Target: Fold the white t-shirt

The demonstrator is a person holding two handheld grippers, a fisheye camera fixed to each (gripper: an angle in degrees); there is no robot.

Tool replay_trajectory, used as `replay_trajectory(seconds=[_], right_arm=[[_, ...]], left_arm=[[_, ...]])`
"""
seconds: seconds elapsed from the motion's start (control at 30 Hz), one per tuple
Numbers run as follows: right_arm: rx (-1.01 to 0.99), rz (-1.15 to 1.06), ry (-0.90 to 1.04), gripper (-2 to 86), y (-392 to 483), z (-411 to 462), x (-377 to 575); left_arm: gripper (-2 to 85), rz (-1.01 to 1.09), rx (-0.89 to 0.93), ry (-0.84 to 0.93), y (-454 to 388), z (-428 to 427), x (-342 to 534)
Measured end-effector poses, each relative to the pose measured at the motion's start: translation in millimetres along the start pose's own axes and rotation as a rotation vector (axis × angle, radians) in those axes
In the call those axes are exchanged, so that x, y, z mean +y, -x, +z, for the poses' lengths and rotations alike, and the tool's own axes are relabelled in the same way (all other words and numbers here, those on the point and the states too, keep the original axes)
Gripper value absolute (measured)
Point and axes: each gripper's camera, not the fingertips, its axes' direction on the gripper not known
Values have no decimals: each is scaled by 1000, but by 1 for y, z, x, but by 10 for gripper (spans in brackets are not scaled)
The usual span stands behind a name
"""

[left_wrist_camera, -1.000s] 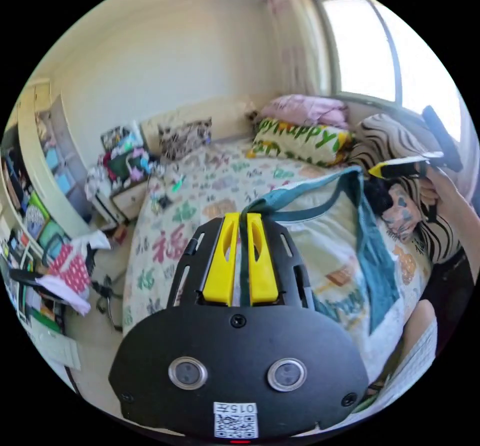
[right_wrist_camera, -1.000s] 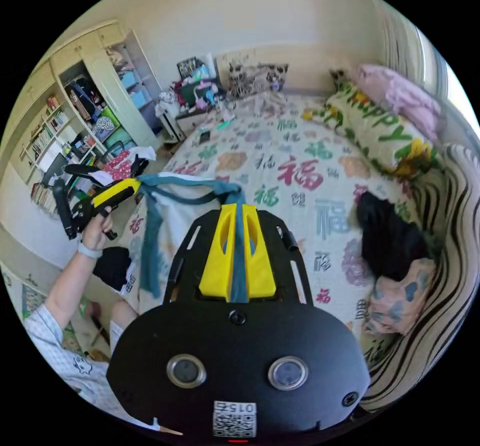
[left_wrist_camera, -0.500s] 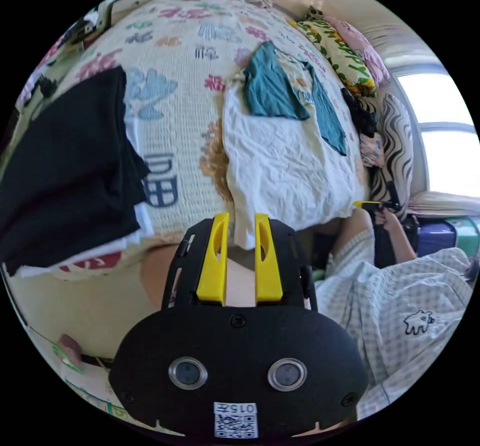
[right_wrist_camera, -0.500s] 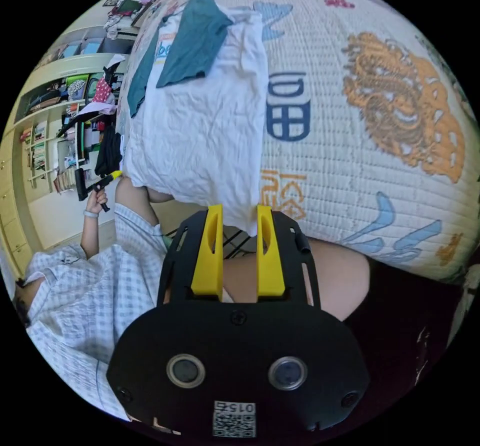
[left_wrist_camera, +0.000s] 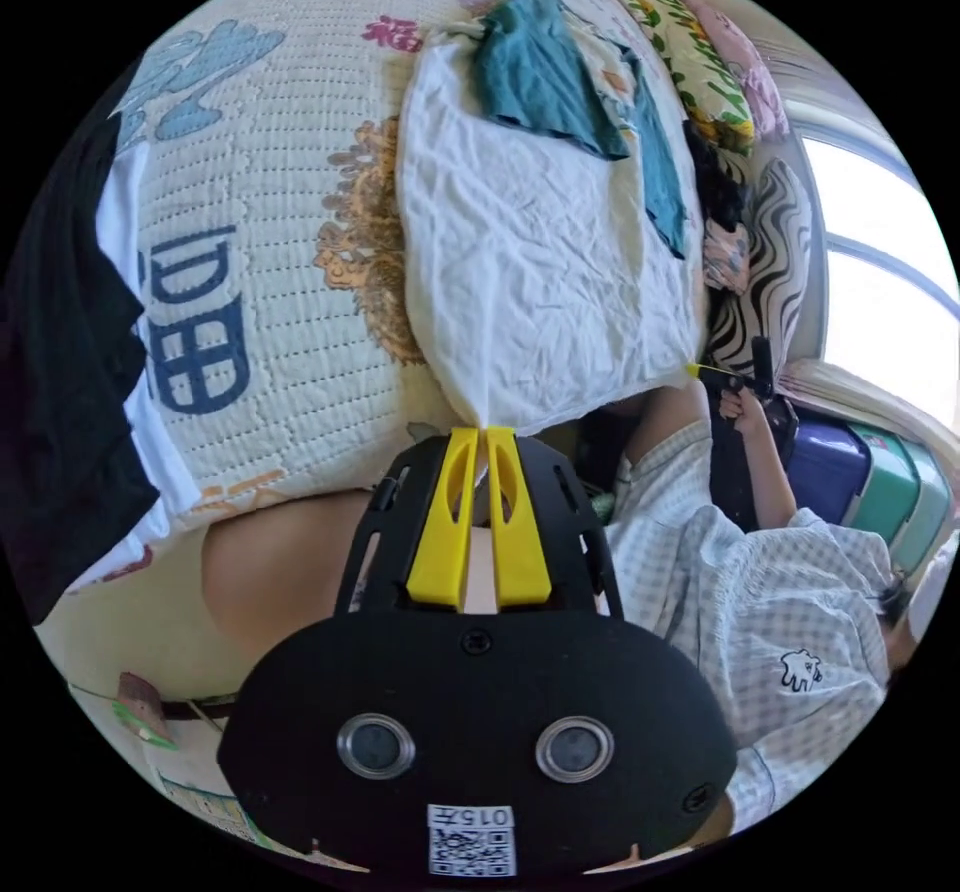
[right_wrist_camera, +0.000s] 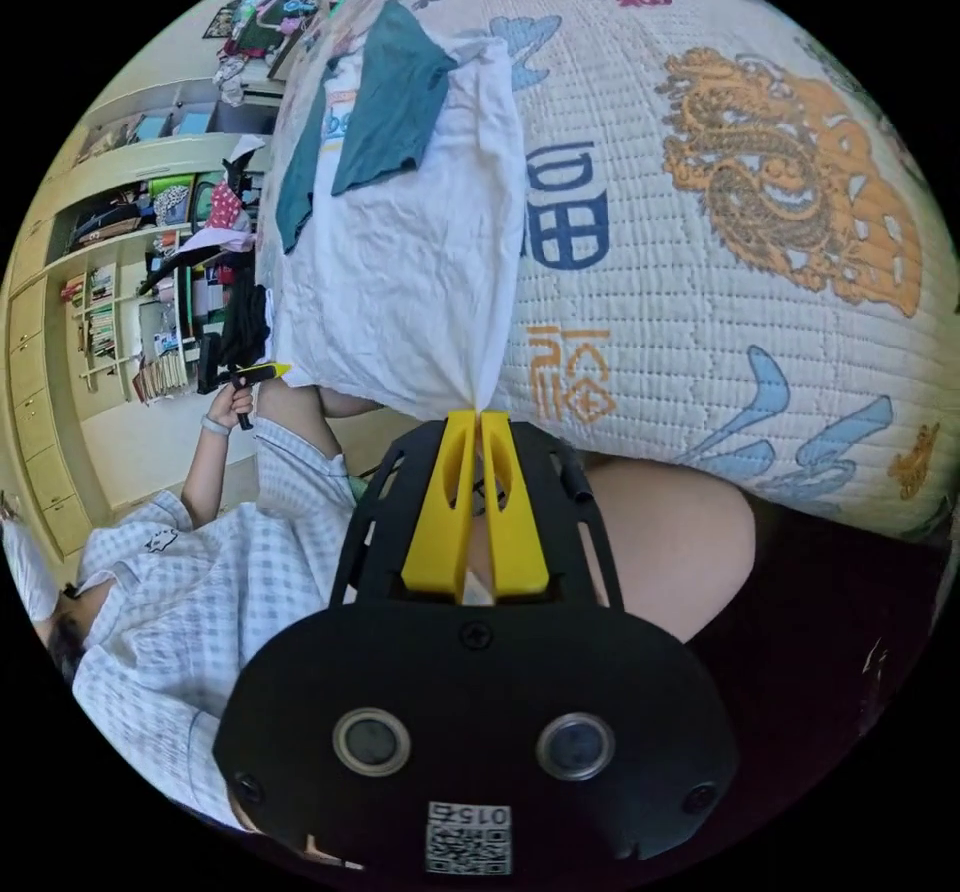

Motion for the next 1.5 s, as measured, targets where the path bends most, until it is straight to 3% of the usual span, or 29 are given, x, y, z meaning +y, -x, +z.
replay_trajectory(seconds=[0.2, 0.4, 0.6, 0.7, 0.83, 0.97, 1.03, 1.27, 1.5], right_arm=[[-14, -66, -29, -10, -1, -43, 18], [85, -16, 59, -10, -25, -13, 3], [118, 11, 54, -8, -37, -8, 1], [158, 8, 57, -6, -34, -7, 2], [119, 17, -23, 16, -35, -16, 11], [281, -36, -190, 51, -16, -43, 25], [362, -180, -282, 58, 20, -51, 16], [346, -545, -298, 87, 129, 7, -89], [554, -575, -129, 90, 158, 74, -182]], left_arm=[[12, 73, -154, -107, -39, -55, 15], [77, -29, -242, 17, -20, -26, -5], [74, -84, -226, 16, -4, -4, -42], [37, -64, -232, 137, -4, 24, -61], [68, -14, -315, 233, -13, 24, -61], [88, 31, -486, 106, -35, -24, -47], [90, 92, -546, 6, -55, -43, -52], [110, 380, -585, -321, -137, -42, -136], [108, 405, -592, -259, -141, -2, -217]])
